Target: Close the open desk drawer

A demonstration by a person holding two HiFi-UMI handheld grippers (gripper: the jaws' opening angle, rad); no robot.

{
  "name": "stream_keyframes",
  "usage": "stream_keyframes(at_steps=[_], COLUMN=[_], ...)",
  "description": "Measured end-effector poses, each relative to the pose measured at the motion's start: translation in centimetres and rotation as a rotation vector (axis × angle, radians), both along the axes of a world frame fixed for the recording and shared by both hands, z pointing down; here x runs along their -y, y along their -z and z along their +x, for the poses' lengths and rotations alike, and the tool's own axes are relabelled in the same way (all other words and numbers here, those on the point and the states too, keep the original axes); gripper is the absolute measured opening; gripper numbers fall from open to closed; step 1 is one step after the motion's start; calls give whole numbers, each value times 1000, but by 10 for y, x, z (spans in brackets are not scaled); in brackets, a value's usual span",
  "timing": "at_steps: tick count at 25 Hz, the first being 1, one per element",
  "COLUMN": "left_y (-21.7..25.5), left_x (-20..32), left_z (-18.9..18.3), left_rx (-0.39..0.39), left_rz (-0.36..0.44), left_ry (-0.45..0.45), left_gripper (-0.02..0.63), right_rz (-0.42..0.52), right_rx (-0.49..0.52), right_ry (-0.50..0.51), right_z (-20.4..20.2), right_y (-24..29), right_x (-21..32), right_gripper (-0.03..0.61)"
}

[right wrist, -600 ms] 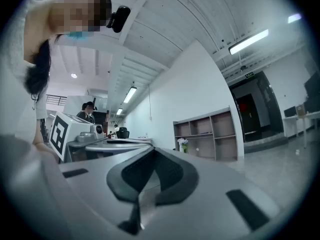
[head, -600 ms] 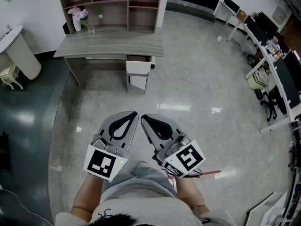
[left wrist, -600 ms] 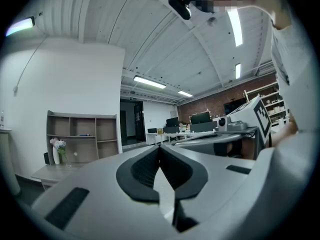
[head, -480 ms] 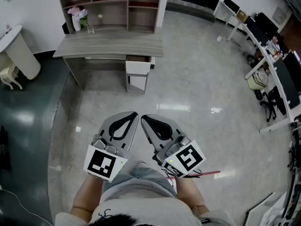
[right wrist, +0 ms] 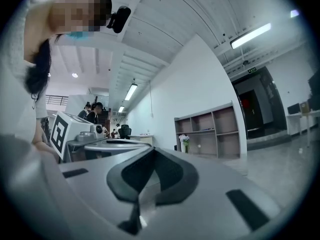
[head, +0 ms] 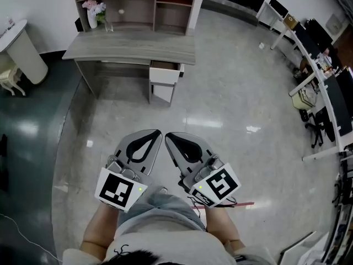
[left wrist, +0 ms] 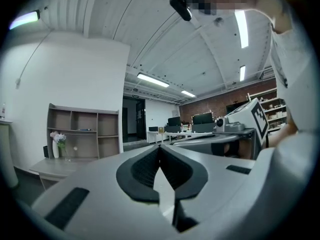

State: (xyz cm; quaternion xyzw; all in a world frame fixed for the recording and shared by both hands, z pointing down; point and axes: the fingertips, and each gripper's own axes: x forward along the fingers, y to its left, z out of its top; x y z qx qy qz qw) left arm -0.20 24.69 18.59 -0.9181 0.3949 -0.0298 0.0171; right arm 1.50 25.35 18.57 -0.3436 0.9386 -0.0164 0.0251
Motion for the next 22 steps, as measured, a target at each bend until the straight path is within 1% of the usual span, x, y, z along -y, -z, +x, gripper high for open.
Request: stream_keyframes(at_steps=[5, 9, 13, 18, 22], left_y=[-3, -7, -7, -12, -13], left_x=[6, 10, 17, 26, 43], left_z=[1, -2, -5, 3, 13], left_rx=[3, 7, 4, 0, -7], left_rz=[2, -1, -9, -15, -21], left_ry=[18, 22, 28, 10, -20], left_gripper=[11, 11, 11, 11, 11], right_rz=[0, 8, -8, -26, -33], right_rx=[3, 27, 44, 37, 44], right_ry=[15, 12, 20, -6, -43], right_z=[2, 1, 1, 13, 24], right_y=[-4, -6, -8, -14, -13], right_x=[7, 12, 16, 20, 38], right_gripper=[8, 8, 8, 8, 8])
